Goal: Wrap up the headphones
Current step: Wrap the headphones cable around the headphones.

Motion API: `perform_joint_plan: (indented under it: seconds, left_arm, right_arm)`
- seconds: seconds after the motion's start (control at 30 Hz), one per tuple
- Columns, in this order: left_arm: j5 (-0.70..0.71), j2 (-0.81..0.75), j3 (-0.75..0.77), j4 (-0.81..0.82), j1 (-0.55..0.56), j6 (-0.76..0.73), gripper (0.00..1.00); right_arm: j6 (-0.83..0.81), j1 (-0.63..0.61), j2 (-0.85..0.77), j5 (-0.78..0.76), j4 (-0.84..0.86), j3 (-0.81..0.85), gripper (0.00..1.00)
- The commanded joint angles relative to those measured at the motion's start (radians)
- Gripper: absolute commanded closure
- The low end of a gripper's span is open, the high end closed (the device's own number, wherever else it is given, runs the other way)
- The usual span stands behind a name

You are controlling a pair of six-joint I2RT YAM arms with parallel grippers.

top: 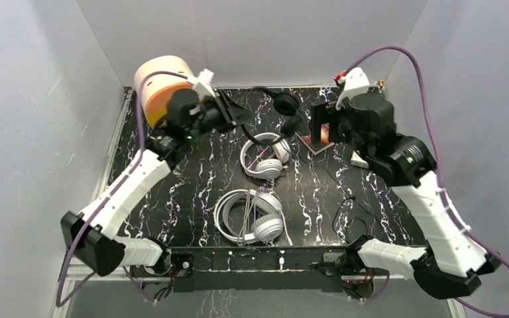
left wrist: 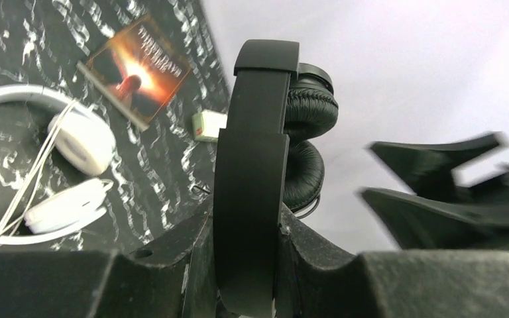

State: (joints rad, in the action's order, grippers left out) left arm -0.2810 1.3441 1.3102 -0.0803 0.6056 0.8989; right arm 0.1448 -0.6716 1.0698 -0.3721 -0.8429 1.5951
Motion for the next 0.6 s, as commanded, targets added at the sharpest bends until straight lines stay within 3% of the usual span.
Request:
perform_joint_plan:
  seconds: [0.0,0.13,0.2,0.4,0.57]
  left_arm:
    - [-0.19,-0.1,-0.005,0.065,-0.096,0.103,1.0]
    - [-0.331,-0.12,-0.076,0.252,-0.196,0.262,1.0]
    - [-0.371,-0.114,-0.085,0.312,-0.22,0.314,1.0]
    - [-0.446,-0.1,-0.081,0.424,-0.251,0.418,1.0]
    - [-0.482,-0.103,-0.052,0.423,-0.26,0.426,1.0]
  right_arm:
    - [-0.037,0.102,0.073,-0.035,0.099,-0.005,0.01]
    - [-0.011,0.424,0.062,0.441,0.232,-0.172,0.01]
    - [-0.018,0.5,-0.008,0.613,0.384,-0.325,0.01]
    - [0.001,0.53,-0.269,1.106,0.95,-0.775,0.01]
    - [-0.027,0.53,-0.258,1.295,1.025,-0.881,0.01]
